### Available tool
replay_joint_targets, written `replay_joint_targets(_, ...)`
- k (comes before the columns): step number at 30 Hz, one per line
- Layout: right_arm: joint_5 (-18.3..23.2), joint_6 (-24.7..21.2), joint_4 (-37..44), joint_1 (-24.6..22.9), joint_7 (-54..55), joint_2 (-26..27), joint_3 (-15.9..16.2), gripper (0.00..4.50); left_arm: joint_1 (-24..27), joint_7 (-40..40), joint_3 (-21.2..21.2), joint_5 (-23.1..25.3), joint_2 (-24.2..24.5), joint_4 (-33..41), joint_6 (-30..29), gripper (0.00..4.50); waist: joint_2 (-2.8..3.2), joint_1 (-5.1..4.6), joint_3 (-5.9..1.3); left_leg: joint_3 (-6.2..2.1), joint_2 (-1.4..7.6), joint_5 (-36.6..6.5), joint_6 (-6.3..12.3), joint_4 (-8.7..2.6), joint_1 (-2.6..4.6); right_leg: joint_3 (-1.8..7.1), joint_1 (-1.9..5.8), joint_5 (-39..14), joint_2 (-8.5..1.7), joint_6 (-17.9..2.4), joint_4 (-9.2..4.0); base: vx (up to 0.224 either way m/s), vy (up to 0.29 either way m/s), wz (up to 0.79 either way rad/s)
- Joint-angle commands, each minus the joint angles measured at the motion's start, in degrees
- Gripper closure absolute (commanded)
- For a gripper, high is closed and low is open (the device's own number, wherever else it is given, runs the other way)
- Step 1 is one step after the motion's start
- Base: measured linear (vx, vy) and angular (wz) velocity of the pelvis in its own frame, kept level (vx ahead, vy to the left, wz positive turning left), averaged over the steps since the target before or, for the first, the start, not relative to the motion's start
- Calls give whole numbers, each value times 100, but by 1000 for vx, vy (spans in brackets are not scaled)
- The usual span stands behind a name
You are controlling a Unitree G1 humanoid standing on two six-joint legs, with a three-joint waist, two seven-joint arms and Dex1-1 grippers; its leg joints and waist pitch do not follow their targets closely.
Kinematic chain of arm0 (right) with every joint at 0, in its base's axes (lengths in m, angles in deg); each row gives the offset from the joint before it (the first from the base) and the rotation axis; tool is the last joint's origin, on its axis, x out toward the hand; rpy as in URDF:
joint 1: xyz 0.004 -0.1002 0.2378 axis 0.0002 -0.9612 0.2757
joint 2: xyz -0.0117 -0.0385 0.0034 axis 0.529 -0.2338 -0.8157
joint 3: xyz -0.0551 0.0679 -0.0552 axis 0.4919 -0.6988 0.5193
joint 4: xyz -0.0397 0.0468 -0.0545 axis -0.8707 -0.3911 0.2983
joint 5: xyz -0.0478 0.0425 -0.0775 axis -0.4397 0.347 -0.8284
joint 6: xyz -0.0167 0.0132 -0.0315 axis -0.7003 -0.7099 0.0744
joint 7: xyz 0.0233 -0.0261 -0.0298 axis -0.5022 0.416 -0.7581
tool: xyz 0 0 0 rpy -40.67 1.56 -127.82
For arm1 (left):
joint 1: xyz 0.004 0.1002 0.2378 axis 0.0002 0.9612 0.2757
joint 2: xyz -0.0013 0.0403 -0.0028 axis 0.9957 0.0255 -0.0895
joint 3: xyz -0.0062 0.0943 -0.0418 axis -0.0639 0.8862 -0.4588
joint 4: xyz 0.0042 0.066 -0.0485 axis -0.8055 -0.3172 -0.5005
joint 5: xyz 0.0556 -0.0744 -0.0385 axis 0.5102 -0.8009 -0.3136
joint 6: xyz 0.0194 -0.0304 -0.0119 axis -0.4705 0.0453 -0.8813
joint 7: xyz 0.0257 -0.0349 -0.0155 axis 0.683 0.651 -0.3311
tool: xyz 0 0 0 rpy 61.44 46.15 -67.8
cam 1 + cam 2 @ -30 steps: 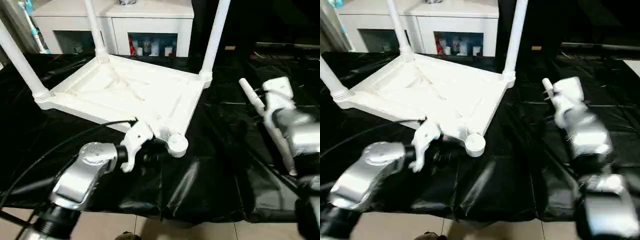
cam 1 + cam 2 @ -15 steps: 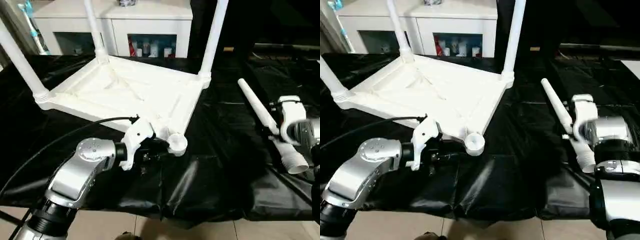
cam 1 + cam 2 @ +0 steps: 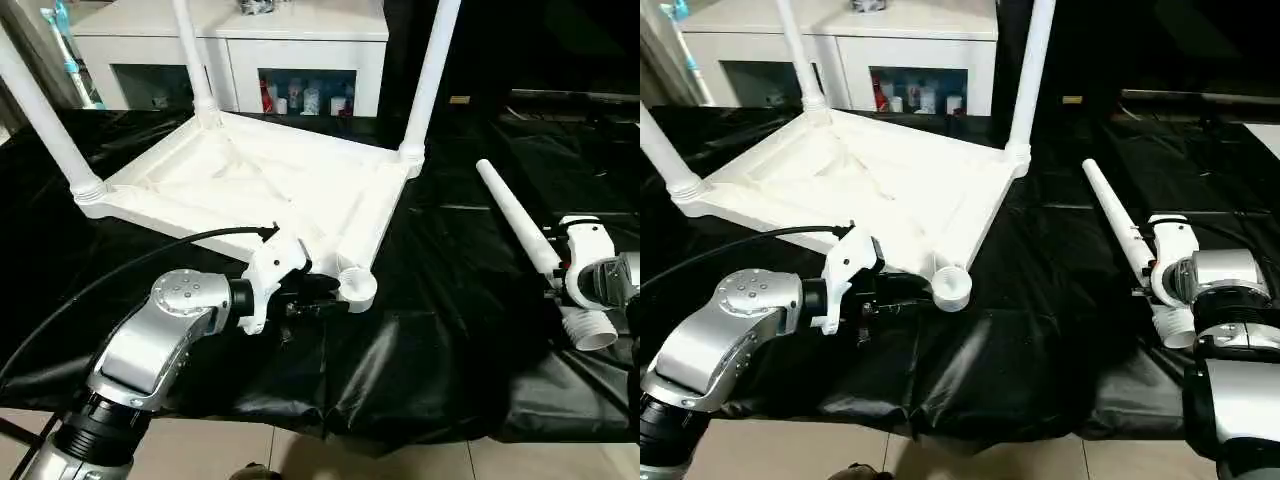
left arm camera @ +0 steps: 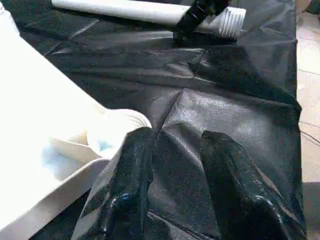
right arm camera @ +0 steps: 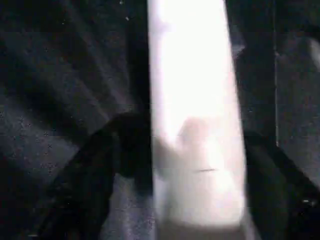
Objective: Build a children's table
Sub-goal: Pick table leg
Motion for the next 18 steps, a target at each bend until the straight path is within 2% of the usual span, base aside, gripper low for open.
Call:
replay_joint_targets(1,-21,-3,-146,59,-4,-36,-3,122,-130,16,37,-14,59,108,-38,261,-106,5,-402,-130,274,-1063,1,-322,170,206,222,-1224,-415,-1304,-458,0,0,0)
replay_joint_targets(3,-17,0,-150,59,10,-37,-13,133,-133,16,35,-18,61,108,-39,261,-118,5,-404,-128,272,-1026,15,-322,164,205,225,-1169,-410,-1307,-453,0,0,0)
replay_joint_targets(4,-13,20,-170,62,9,-42,-14,152,-144,19,42,-25,69,97,-31,261,-115,7,-405,-127,272,-1025,15,-319,164,207,226,-1165,-415,-1312,-454,0,0,0)
replay_joint_targets(8,3,41,-209,82,4,-57,-22,184,-191,26,44,-43,86,68,-22,261,-100,-1,-404,-127,271,-1059,5,-319,168,203,224,-1134,-404,-1344,-456,0,0,0)
replay_joint_targets(10,62,97,-275,77,74,-79,-127,203,-234,-13,65,-16,51,6,15,261,-122,-1,-404,-127,269,-1064,8,-320,163,204,232,-1150,-407,-1337,-455,0,0,0)
replay_joint_targets(12,89,119,-301,73,104,-82,-171,210,-238,-22,73,-9,45,-9,26,261,-118,8,-406,-127,269,-1035,10,-316,163,206,233,-1139,-414,-1337,-453,0,0,0)
replay_joint_targets(13,181,140,-327,64,217,-71,-313,228,-239,-26,78,-5,53,-10,20,261,-119,9,-409,-125,268,-1001,19,-312,157,208,237,-1107,-416,-1334,-448,0,0,0)
replay_joint_targets(14,213,141,-327,59,247,-59,-356,228,-240,-16,68,-15,64,-8,15,261,-87,17,-409,-131,269,-998,11,-313,161,206,233,-1111,-419,-1334,-446,0,0,0)
replay_joint_targets(16,260,162,-327,55,318,-36,-423,249,-248,6,44,-38,93,6,1,261,-100,12,-412,-127,266,-1017,5,-313,161,201,234,-1084,-407,-1342,-447,0,0,0)
replay_joint_targets(18,329,170,-324,17,366,-6,-502,251,-246,7,28,-44,120,-1,3,261,-67,14,-408,-133,267,-1093,-18,-316,169,196,226,-1133,-406,-1341,-451,0,0,0)
